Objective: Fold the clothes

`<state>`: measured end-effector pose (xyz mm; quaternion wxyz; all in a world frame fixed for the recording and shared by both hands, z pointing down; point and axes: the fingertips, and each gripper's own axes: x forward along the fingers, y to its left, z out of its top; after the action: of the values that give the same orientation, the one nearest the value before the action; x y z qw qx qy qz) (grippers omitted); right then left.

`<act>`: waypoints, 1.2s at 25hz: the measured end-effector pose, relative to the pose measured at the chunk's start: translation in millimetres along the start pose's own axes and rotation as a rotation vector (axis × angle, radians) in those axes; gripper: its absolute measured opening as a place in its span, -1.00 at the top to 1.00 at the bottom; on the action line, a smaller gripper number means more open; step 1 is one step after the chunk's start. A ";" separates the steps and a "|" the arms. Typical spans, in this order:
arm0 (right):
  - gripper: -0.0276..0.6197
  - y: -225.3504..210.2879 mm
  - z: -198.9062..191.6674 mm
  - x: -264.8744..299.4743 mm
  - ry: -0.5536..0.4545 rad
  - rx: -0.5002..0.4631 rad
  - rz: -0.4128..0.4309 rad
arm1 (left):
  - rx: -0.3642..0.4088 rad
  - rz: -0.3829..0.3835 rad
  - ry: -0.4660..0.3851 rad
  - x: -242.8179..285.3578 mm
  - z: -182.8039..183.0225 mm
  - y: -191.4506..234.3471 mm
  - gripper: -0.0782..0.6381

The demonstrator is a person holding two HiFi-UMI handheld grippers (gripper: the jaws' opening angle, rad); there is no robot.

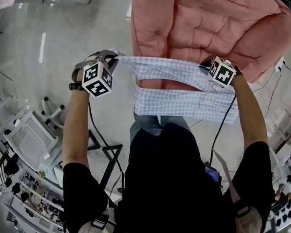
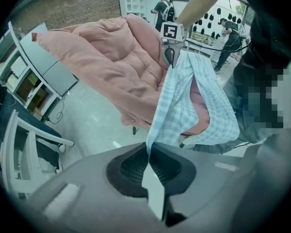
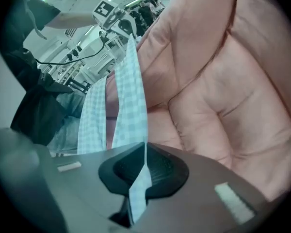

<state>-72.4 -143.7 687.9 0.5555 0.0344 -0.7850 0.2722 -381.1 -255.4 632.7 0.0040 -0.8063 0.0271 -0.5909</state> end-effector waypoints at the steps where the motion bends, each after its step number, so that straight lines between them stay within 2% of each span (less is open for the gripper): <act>1: 0.89 -3.2 3.1 -9.8 -0.015 0.001 -0.023 | -0.006 0.003 0.001 -1.8 -0.8 1.8 0.74; 5: 0.89 -11.6 13.0 -54.1 -0.066 -0.008 -0.126 | -0.031 0.024 0.003 -14.7 0.7 6.0 0.74; 10: 0.89 -18.9 17.0 -100.6 -0.096 -0.045 -0.291 | -0.022 0.065 -0.019 -36.4 17.6 10.5 0.74; 15: 0.89 3.3 16.8 -124.0 -0.142 -0.028 -0.440 | -0.011 0.072 -0.030 -52.6 20.9 -4.7 0.74; 20: 0.89 42.4 18.6 -135.8 -0.205 -0.017 -0.584 | 0.039 0.123 -0.026 -64.9 11.0 -26.2 0.74; 23: 0.89 69.2 19.9 -133.5 -0.238 -0.011 -0.630 | 0.039 0.116 -0.028 -63.8 -2.3 -49.9 0.73; 30: 0.89 116.3 9.4 -104.7 -0.241 -0.013 -0.664 | 0.061 0.107 -0.026 -56.1 -21.8 -99.9 0.73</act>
<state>-82.0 -75.3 547.1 0.5172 0.3163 -0.7926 0.0656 -414.8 -152.4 589.7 0.0604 -0.8108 0.0519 -0.5799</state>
